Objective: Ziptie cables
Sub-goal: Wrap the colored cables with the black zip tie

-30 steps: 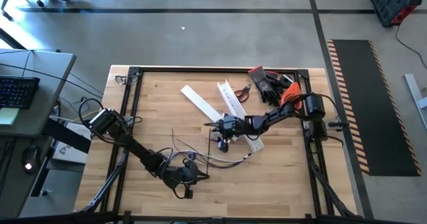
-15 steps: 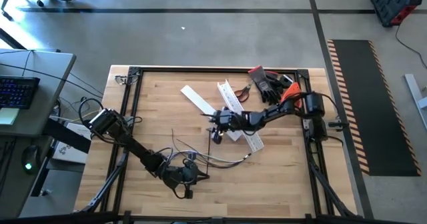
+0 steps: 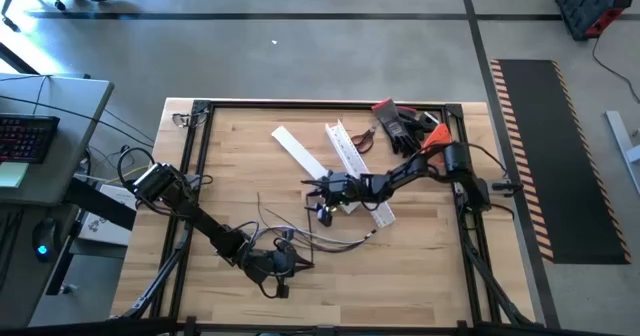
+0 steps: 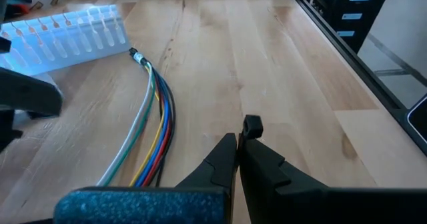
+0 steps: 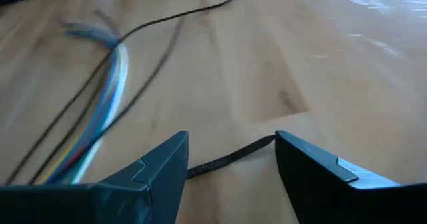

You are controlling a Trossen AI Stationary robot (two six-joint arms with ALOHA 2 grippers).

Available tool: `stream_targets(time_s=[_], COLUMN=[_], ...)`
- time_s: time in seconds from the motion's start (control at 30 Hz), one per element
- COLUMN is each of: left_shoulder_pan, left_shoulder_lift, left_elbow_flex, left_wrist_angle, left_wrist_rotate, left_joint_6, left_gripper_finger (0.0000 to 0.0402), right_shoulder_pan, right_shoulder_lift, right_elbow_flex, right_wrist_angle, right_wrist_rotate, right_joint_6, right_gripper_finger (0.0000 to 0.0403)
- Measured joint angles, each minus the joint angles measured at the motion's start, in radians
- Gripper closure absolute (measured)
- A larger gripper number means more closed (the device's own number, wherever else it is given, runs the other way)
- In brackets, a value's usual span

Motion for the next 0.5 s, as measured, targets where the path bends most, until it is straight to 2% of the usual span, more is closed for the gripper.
stream_targets(time_s=[0.37, 0.5], left_shoulder_pan=[0.000, 0.000], left_shoulder_lift=[0.000, 0.000], left_elbow_flex=[0.000, 0.000], left_wrist_angle=[0.000, -0.001], left_wrist_rotate=[0.001, 0.001], left_joint_6=[0.001, 0.000], left_gripper_finger=[0.0402, 0.0402], right_shoulder_pan=[0.037, 0.042], right_shoulder_lift=[-0.017, -0.074], right_elbow_flex=[0.021, 0.024], right_wrist_angle=[-0.041, -0.113], right_wrist_rotate=[0.001, 0.095], right_joint_6=[-0.140, -0.166], right_gripper_finger=[0.0194, 0.0194])
